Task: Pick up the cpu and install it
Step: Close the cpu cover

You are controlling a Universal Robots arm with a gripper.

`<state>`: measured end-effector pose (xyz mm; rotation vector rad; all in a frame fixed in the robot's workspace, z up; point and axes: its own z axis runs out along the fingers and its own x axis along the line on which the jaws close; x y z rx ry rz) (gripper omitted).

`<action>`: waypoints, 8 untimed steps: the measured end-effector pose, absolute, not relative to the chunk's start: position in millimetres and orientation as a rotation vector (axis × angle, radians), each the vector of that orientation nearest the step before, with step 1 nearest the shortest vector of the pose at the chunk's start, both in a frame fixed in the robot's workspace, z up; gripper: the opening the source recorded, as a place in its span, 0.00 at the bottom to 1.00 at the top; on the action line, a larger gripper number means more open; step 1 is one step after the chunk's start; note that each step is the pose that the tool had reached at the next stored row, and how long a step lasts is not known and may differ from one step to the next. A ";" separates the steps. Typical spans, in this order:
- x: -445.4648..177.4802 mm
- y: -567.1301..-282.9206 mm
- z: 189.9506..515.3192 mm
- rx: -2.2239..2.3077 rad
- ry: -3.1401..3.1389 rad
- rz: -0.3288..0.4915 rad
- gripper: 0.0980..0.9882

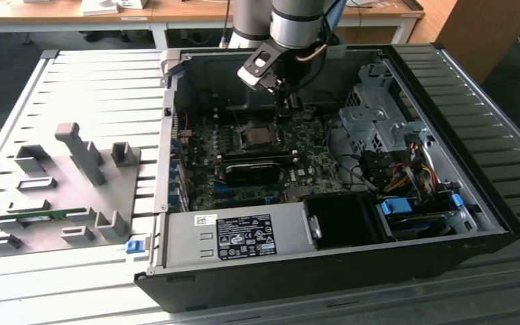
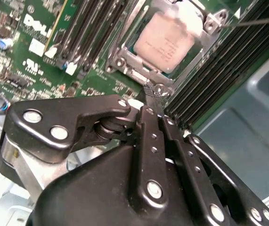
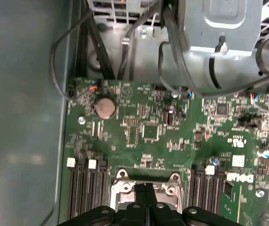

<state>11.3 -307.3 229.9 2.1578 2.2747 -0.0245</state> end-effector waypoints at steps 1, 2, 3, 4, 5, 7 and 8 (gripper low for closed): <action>9.2 -307.3 229.2 2.158 2.275 -0.024 0.01; 6.9 -307.3 228.3 2.158 2.275 -0.024 0.01; 4.3 -307.3 227.3 2.158 2.275 -0.024 0.01; 1.8 -307.3 226.4 2.158 2.275 -0.024 0.01; -0.4 -307.3 225.5 2.158 2.275 -0.024 0.01; -6.0 -307.3 224.2 2.158 2.275 -0.024 0.01; -8.5 -307.3 223.5 2.158 2.275 -0.024 0.01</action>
